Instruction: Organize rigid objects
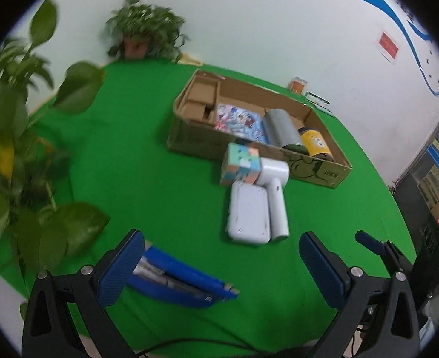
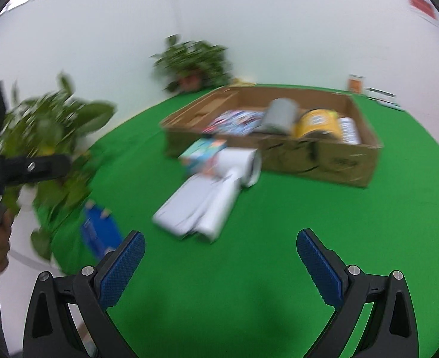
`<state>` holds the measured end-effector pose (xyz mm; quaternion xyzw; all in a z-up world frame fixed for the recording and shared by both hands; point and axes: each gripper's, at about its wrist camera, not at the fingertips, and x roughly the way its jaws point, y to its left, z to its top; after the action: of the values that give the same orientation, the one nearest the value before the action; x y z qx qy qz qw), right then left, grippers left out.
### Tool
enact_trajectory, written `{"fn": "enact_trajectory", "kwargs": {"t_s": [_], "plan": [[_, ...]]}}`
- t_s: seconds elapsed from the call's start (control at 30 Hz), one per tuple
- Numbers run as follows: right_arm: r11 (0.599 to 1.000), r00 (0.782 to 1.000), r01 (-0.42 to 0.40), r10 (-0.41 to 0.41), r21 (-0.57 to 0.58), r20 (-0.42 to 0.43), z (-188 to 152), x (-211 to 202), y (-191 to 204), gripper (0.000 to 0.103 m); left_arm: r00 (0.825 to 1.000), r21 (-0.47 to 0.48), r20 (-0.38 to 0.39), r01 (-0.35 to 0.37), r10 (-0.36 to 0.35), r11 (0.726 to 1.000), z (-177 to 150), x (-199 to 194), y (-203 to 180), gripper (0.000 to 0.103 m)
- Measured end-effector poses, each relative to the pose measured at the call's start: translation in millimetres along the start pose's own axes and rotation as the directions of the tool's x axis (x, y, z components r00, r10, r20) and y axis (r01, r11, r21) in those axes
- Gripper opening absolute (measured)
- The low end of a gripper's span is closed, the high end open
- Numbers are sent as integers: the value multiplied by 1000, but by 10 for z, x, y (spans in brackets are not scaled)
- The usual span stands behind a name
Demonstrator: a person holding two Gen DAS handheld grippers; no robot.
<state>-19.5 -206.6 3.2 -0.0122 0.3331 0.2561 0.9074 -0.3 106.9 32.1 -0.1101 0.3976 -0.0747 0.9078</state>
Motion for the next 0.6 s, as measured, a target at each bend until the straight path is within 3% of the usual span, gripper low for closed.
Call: {"fn": "enact_trajectory", "kwargs": {"t_s": [0.17, 0.3, 0.47, 0.6], "plan": [[994, 996, -74, 71, -80, -46, -91, 161, 347, 102, 997, -68, -75, 30, -35, 997, -219, 46, 331, 102], [975, 985, -157, 143, -160, -93, -124, 350, 657, 102, 979, -139, -131, 141, -159, 980, -374, 253, 462, 101], [941, 970, -230, 200, -250, -140, -116, 633, 968, 101, 974, -207, -179, 100, -138, 973, -501, 488, 633, 100], [916, 953, -280, 230, -288, -195, -114, 878, 1182, 95, 963, -240, -200, 129, -179, 962, -554, 588, 689, 96]]}}
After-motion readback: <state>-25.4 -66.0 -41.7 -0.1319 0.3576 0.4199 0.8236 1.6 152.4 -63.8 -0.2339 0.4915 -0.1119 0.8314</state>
